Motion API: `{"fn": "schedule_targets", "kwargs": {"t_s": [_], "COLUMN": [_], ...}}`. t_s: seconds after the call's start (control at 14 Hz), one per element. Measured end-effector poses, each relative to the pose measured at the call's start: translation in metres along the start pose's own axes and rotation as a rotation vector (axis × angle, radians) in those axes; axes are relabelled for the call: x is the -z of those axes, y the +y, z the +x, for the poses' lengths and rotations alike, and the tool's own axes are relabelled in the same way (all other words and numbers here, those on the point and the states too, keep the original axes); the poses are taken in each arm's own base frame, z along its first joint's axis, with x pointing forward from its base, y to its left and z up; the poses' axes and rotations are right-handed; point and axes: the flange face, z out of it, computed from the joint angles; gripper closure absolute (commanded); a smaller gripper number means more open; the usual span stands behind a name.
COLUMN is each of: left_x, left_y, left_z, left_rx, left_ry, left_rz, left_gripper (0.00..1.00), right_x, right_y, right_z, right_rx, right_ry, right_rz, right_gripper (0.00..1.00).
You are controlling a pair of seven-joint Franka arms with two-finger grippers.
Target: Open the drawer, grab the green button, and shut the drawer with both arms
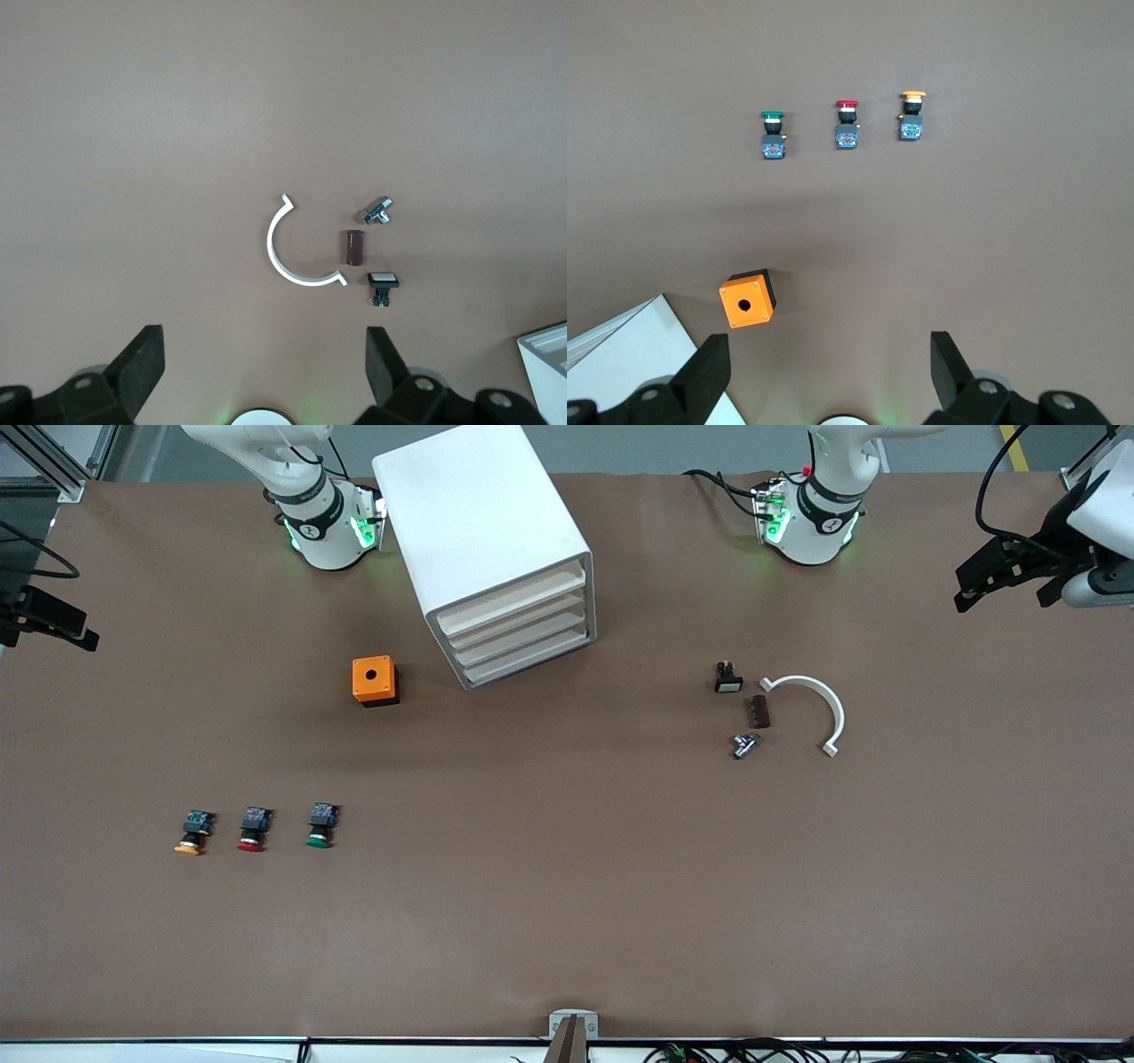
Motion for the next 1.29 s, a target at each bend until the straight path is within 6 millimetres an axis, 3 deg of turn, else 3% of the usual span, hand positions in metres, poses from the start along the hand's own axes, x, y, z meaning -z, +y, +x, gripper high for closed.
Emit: {"fn": "schedule_targets", "kwargs": {"t_s": [0.29, 0.57, 1.29], "left_x": [0.004, -0.005, -0.009], "left_y": [0.001, 0.001, 0.004], "left_z": [0.004, 0.009, 0.015], "left_rx": [-0.001, -0.001, -0.007], "left_ry": [0.004, -0.018, -0.008], "left_rz": [-0.002, 0.0, -0.001], "left_gripper": [0.0, 0.0, 0.0], "right_x": [-0.002, 0.004, 0.003], "right_y": [0.001, 0.002, 0.002], "right_z": [-0.015, -0.025, -0.026], "right_rx": [0.0, 0.001, 0.001], "right_ry": [0.027, 0.041, 0.043], "right_rz": [0.005, 0.007, 0.008], "right_gripper": [0.0, 0.0, 0.0]}}
